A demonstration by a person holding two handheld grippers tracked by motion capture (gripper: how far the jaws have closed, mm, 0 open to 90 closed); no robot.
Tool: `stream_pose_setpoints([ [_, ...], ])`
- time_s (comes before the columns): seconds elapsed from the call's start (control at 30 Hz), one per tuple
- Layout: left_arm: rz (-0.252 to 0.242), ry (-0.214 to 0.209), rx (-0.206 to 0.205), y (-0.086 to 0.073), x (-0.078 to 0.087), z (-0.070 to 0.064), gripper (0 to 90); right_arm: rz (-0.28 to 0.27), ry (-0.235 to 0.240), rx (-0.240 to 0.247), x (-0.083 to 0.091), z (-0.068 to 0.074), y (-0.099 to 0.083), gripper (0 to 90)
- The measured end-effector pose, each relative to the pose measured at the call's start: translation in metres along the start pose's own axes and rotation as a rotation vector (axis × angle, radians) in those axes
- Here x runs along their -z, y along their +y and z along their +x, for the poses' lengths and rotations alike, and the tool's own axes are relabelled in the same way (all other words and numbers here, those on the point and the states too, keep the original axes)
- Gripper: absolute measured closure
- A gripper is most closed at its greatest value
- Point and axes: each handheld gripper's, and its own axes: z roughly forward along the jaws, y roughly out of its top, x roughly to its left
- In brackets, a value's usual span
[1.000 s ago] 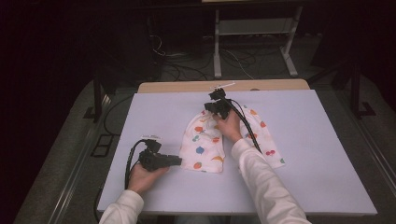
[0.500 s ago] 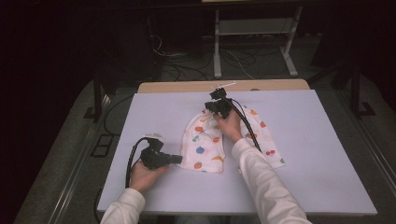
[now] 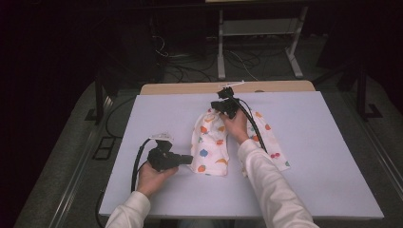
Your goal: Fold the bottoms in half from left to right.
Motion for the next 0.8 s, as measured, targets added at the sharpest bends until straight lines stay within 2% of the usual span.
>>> stream_pose_setpoints([
  [0.33,0.006,-0.035,-0.031,0.006,-0.012,-0.010,88.3,-0.008,-0.006,0.014,0.010,-0.005,0.004,85.8],
  [0.53,0.015,-0.054,-0.063,0.013,-0.018,-0.018,88.3,-0.009,-0.015,0.008,0.016,-0.011,0.004,85.7],
  [0.8,0.008,-0.075,-0.082,0.021,-0.025,-0.027,88.3,-0.006,-0.021,-0.005,0.025,-0.022,0.003,85.7],
])
